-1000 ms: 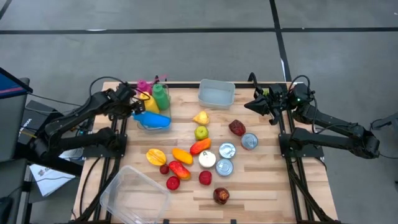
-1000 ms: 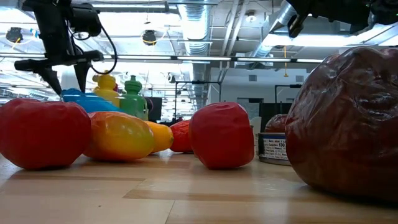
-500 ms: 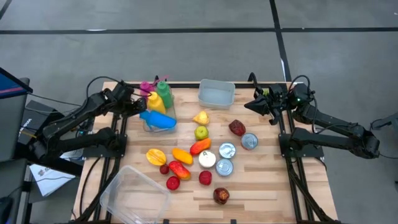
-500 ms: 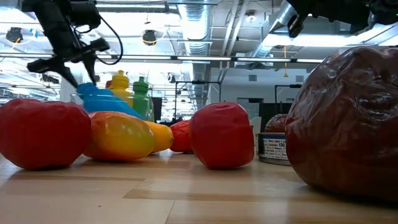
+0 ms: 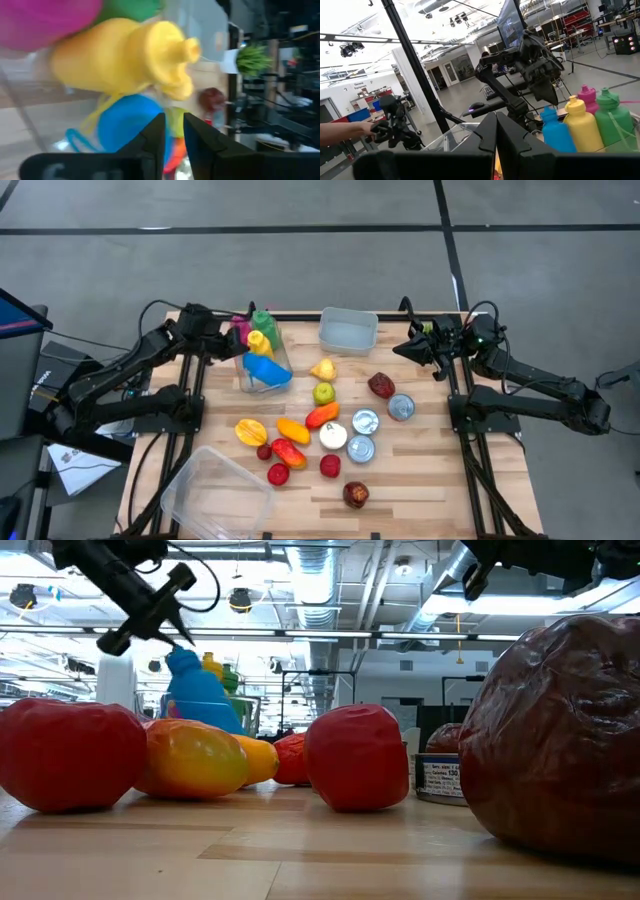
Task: Pick & Place Food Item
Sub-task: Put the blue water bottle into the transparent bin
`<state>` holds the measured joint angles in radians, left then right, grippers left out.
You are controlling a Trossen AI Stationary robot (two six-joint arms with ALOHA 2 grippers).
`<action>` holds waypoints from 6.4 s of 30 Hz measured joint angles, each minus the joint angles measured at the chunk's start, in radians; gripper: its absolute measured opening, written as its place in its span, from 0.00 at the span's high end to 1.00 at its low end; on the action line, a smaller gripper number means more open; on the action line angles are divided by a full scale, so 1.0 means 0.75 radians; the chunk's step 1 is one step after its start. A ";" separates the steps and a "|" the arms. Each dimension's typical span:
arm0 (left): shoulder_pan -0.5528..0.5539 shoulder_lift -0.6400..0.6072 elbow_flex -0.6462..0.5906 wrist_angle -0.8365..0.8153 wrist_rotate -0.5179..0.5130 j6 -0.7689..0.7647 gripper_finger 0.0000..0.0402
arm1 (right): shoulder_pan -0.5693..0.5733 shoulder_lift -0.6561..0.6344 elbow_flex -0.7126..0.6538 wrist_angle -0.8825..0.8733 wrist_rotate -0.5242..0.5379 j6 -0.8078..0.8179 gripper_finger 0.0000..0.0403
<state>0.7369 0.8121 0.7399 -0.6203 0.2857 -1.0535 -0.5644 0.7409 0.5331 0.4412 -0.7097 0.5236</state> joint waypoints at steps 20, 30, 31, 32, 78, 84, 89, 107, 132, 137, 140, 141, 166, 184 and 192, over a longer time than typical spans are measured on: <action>-0.196 -0.008 0.353 -0.530 -0.033 0.475 0.99 | 0.000 0.000 0.000 -0.170 0.014 -0.010 1.00; -0.235 0.117 0.409 -0.806 -0.062 0.799 0.80 | -0.001 0.000 0.000 -0.166 0.086 -0.050 0.85; -0.238 0.137 0.409 -0.828 -0.066 0.846 0.77 | 0.000 0.000 0.000 -0.175 0.086 -0.050 0.83; -0.241 0.156 0.409 -0.854 -0.068 0.899 0.73 | 0.000 0.000 0.000 -0.181 0.086 -0.057 0.81; -0.113 0.535 0.408 -0.959 -0.307 1.610 0.40 | 0.000 0.000 0.000 -0.229 0.110 -0.081 0.70; -0.090 0.535 0.394 -0.942 -0.278 1.676 0.42 | 0.000 0.000 0.000 -0.228 0.127 -0.085 0.70; -0.090 0.535 0.323 -0.943 -0.276 1.684 0.39 | -0.001 0.000 0.000 -0.228 0.150 -0.094 0.70; -0.091 0.534 0.300 -0.868 -0.276 1.811 0.48 | -0.002 0.000 0.000 -0.228 0.180 -0.111 0.70; -0.096 0.540 0.230 -0.816 -0.276 1.776 0.91 | -0.002 0.000 0.000 -0.228 0.180 -0.115 0.70; -0.096 0.540 0.285 -0.845 -0.275 1.713 0.91 | -0.002 0.000 0.000 -0.228 0.180 -0.115 0.70; -0.096 0.539 0.324 -0.856 -0.276 1.668 0.90 | -0.002 0.000 0.000 -0.228 0.180 -0.115 0.70; -0.096 0.539 0.335 -0.865 -0.277 1.655 0.90 | -0.002 0.000 0.000 -0.228 0.180 -0.115 0.70; -0.096 0.447 0.499 -0.960 -0.281 1.641 0.89 | 0.002 0.000 0.000 -0.229 0.180 -0.105 0.70; -0.092 0.570 0.382 -0.831 -0.290 1.883 0.41 | 0.002 0.000 0.000 -0.233 0.180 -0.105 0.70; -0.091 0.570 0.319 -0.790 -0.302 1.922 0.45 | 0.002 0.000 0.000 -0.229 0.180 -0.106 0.70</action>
<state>0.6689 1.2396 0.9792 -1.2128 0.0593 0.3879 -0.5632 0.7410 0.5331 0.2691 -0.5751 0.4444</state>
